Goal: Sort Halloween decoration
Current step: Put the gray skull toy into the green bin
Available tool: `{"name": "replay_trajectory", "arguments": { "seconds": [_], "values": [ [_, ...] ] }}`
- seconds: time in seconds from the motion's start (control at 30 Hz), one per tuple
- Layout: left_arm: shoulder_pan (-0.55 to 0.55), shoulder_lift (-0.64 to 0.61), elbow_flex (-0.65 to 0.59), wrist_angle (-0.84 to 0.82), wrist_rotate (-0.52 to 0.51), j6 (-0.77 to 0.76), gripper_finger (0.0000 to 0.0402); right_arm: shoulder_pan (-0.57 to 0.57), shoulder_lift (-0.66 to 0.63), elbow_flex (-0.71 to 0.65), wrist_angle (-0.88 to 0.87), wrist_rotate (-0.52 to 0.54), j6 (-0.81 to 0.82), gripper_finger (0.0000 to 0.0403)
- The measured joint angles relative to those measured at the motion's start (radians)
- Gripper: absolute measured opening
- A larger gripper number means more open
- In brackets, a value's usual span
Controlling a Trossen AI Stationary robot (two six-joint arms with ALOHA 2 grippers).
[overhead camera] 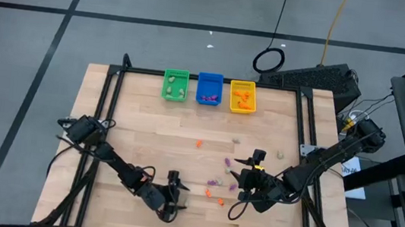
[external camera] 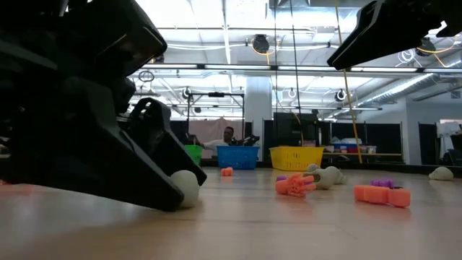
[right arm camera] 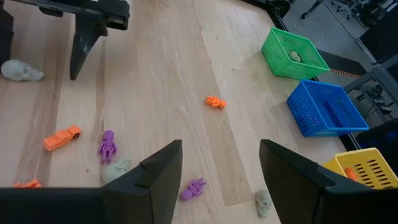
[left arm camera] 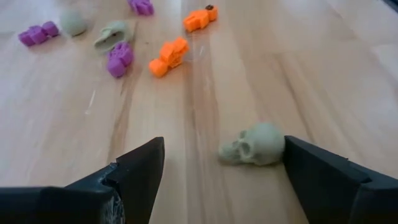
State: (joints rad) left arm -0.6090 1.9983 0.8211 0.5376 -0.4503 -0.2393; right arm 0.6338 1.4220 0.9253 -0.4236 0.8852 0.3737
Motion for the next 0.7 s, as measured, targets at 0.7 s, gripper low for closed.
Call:
{"name": "replay_trajectory", "arguments": {
  "seconds": [0.7],
  "values": [
    [-0.032, -0.122, -0.005, -0.151, -0.104, -0.306, 0.0312, 0.0, 0.0, 0.0, 0.0, 0.0, 0.004, 0.0201]
  ]
}}
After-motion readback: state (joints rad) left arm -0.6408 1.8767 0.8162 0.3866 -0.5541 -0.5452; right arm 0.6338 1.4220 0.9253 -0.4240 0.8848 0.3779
